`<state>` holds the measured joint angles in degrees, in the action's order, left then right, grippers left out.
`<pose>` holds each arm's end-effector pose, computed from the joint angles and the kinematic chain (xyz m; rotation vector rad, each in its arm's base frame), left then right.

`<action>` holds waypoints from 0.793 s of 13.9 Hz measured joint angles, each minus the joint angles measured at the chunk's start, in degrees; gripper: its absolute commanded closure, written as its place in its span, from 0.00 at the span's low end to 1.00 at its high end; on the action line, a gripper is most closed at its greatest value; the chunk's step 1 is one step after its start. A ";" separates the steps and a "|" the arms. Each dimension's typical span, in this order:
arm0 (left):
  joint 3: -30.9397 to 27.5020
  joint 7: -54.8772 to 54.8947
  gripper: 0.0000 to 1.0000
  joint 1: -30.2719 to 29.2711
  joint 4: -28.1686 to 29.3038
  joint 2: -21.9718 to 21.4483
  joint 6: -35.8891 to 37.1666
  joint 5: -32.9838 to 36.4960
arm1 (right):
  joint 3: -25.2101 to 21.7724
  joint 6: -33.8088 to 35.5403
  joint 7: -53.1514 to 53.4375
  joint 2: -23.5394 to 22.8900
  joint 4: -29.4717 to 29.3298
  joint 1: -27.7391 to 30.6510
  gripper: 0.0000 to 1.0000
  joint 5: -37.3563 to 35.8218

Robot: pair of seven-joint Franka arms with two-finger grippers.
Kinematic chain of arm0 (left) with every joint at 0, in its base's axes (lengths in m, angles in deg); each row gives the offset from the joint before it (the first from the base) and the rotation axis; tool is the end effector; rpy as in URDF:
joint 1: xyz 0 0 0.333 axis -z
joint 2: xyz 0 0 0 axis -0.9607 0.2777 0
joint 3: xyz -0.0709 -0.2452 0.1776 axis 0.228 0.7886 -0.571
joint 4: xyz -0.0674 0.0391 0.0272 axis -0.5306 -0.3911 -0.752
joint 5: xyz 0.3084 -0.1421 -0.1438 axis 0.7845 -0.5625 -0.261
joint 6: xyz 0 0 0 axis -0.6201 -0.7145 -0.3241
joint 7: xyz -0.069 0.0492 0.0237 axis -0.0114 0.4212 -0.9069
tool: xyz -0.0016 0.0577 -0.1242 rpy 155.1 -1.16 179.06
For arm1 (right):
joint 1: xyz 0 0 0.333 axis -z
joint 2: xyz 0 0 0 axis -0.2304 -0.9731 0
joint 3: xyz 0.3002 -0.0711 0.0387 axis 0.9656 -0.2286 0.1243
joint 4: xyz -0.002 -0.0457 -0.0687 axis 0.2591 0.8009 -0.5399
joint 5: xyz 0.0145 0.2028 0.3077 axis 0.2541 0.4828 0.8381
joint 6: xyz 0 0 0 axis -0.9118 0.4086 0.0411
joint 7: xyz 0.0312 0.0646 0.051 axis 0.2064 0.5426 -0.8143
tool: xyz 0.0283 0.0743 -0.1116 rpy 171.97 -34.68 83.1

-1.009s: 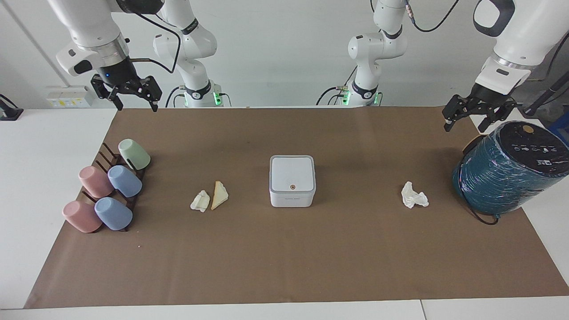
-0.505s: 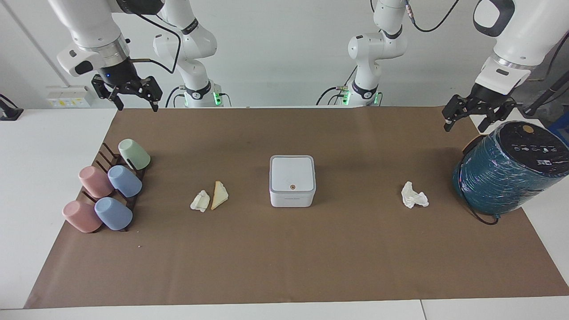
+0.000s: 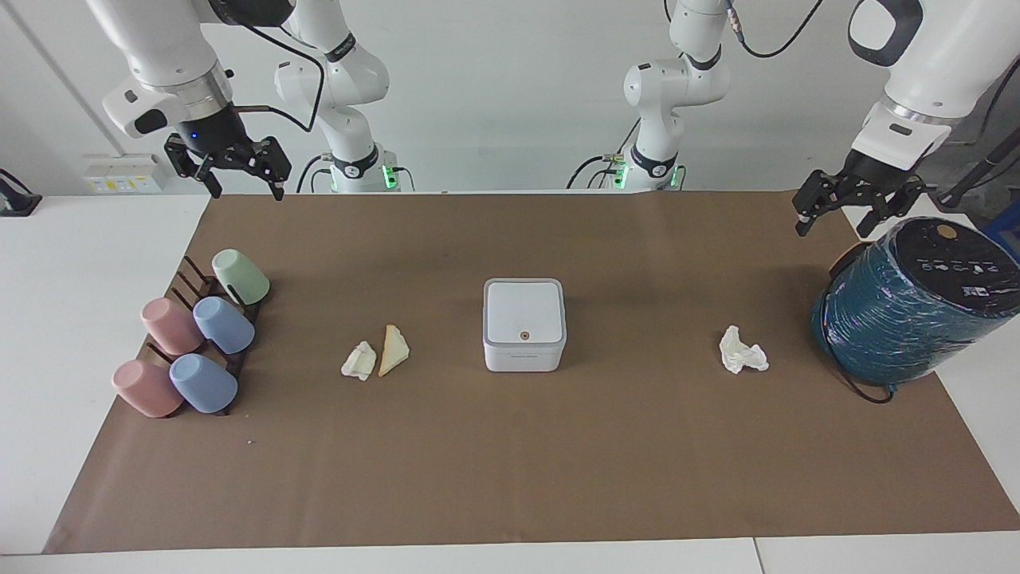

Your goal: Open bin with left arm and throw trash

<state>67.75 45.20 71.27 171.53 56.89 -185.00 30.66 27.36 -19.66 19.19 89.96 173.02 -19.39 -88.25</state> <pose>0.5521 0.0099 0.5970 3.1237 -0.1901 0.1558 0.4866 -0.0042 0.5959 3.1127 -0.0879 -0.0453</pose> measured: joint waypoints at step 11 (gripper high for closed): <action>0.00 0.00 0.00 0.00 0.00 0.00 0.00 0.00 | 0.00 0.00 0.00 0.40 0.97 0.00 0.00 0.00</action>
<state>67.75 45.20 71.27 171.53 56.89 -185.00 30.66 27.36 -19.66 19.19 90.36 173.99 -19.39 -88.25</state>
